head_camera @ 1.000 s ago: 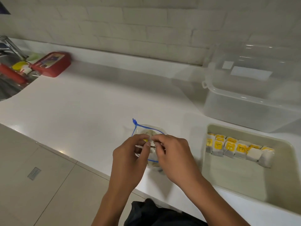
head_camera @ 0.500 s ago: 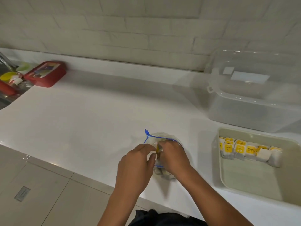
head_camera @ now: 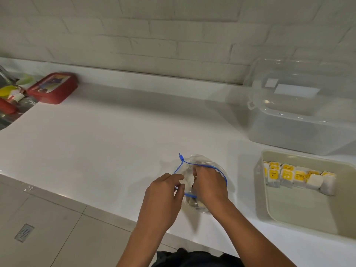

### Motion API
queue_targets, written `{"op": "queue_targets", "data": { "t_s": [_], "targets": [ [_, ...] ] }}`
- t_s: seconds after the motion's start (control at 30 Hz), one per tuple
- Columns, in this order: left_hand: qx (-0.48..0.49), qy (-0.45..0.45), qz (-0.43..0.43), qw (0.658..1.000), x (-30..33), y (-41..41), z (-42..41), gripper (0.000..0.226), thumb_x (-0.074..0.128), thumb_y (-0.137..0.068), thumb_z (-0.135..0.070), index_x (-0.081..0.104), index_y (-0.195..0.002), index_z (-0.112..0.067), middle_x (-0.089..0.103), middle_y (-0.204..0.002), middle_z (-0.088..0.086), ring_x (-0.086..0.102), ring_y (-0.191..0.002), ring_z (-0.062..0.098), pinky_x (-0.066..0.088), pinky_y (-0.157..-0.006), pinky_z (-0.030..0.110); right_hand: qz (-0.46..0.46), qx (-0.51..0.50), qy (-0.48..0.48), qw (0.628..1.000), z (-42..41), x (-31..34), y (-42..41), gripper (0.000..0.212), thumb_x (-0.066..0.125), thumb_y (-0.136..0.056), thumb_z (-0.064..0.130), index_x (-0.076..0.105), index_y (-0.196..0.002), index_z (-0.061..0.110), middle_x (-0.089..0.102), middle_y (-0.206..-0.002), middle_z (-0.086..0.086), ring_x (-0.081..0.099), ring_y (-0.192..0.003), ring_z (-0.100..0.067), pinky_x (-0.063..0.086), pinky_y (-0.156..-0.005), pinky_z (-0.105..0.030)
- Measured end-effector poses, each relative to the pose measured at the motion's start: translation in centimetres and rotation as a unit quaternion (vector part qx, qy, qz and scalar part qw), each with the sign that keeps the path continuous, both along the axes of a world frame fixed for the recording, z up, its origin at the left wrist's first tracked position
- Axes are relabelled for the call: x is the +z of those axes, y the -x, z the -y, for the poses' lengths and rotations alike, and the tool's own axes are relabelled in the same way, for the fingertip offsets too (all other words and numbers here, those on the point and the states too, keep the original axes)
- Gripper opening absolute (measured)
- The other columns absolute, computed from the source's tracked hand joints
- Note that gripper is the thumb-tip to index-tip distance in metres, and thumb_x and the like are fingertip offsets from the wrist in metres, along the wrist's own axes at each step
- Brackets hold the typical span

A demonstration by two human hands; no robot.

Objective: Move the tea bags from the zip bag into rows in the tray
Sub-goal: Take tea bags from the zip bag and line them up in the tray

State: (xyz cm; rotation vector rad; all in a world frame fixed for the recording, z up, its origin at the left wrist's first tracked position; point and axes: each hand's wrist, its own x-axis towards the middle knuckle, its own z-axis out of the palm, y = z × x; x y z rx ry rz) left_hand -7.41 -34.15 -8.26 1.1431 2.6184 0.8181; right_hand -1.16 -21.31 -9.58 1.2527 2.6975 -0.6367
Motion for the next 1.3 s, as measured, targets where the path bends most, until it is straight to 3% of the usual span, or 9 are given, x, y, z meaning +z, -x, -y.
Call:
{"op": "queue_targets", "data": {
  "t_s": [0.13,0.27,0.4,0.5,0.63,0.8,1.0,1.17,1.3],
  "targets": [
    [-0.004,0.039,-0.001,0.999,0.6,-0.3,-0.2,0.024,0.054,-0.098,-0.038,0.066,-0.119,-0.037,0.066,-0.097,-0.016,0.066,-0.086,0.005,0.053,-0.073,0.027,0.023,0.019,-0.001,1.0,1.0,2.0,-1.5,0.024,0.054,-0.087,0.006,0.039,-0.075,0.021,0.041,-0.071,0.006,0.038,-0.057,-0.011,0.025,-0.05,-0.022],
    [-0.008,0.063,-0.022,0.998,1.2,-0.5,-0.3,0.032,0.049,-0.099,-0.046,0.059,-0.129,-0.042,0.065,-0.098,-0.018,0.062,-0.087,0.005,0.051,-0.072,0.025,0.021,0.013,-0.011,1.0,1.3,4.4,-3.9,0.021,0.049,-0.095,0.011,0.05,-0.115,0.019,0.059,-0.108,0.0,0.057,-0.087,-0.023,0.035,-0.069,-0.026],
    [-0.018,0.063,-0.024,0.998,1.7,-0.6,-0.5,0.037,0.047,-0.099,-0.051,0.055,-0.134,-0.043,0.065,-0.096,-0.02,0.06,-0.083,0.006,0.048,-0.07,0.023,-0.086,-0.045,0.036,0.995,0.8,5.7,-5.8,0.003,0.051,-0.097,0.022,0.052,-0.096,0.02,0.063,-0.087,0.003,0.058,-0.077,-0.021,0.046,-0.066,-0.032],
    [-0.03,0.036,0.017,0.999,2.0,-0.6,-0.8,0.037,0.051,-0.096,-0.053,0.055,-0.132,-0.045,0.063,-0.093,-0.023,0.057,-0.072,0.005,0.051,-0.074,0.026,-0.17,-0.093,0.072,0.978,0.7,5.8,-6.6,0.01,0.059,-0.093,0.026,0.053,-0.084,0.025,0.064,-0.074,0.006,0.06,-0.064,-0.015,0.047,-0.057,-0.029],
    [-0.063,-0.03,0.109,0.992,1.9,-0.8,-1.2,0.034,0.058,-0.093,-0.053,0.057,-0.127,-0.05,0.06,-0.092,-0.024,0.052,-0.059,0.003,0.049,-0.071,0.022,-0.246,-0.133,0.169,0.945,0.4,5.5,-7.1,0.013,0.066,-0.087,0.031,0.058,-0.077,0.03,0.069,-0.08,0.01,0.069,-0.067,-0.01,0.056,-0.067,-0.036],
    [-0.061,-0.083,0.139,0.985,2.3,-1.1,-1.9,0.004,0.065,-0.093,-0.041,0.07,-0.093,-0.042,0.061,-0.09,-0.02,0.049,-0.053,0.007,0.042,-0.06,0.021,-0.28,-0.134,0.265,0.913,0.2,5.6,-7.6,0.01,0.069,-0.089,0.026,0.063,-0.082,0.027,0.072,-0.081,0.005,0.073,-0.07,-0.012,0.061,-0.072,-0.043],
    [-0.042,0.013,0.0,0.999,2.0,-0.5,-0.5,0.009,0.059,-0.094,-0.049,0.065,-0.096,-0.043,0.045,-0.105,-0.021,0.053,-0.08,0.002,0.046,-0.06,0.024,-0.165,-0.072,0.134,0.974,-0.4,4.5,-8.1,0.029,0.048,-0.098,0.013,0.065,-0.113,0.031,0.07,-0.108,0.012,0.064,-0.105,-0.01,0.051,-0.092,-0.028],
    [-0.049,0.019,0.009,0.999,1.6,-0.4,-0.6,0.004,0.064,-0.093,-0.04,0.067,-0.092,-0.038,0.04,-0.132,-0.022,0.05,-0.103,0.004,0.049,-0.073,0.027,-0.069,0.006,0.101,0.992,0.0,3.0,-6.8,0.041,0.044,-0.095,0.006,0.068,-0.121,0.027,0.069,-0.115,0.0,0.061,-0.109,-0.021,0.047,-0.084,-0.024],
    [-0.044,0.036,0.022,0.998,1.2,-0.6,-0.7,0.008,0.063,-0.094,-0.032,0.065,-0.086,-0.031,0.064,-0.094,-0.014,0.065,-0.083,0.007,0.05,-0.071,0.028,0.027,0.045,0.09,0.995,0.2,1.4,-6.1,0.039,0.042,-0.093,0.005,0.065,-0.119,0.022,0.065,-0.116,-0.004,0.06,-0.105,-0.026,0.045,-0.079,-0.026]
  ]
}}
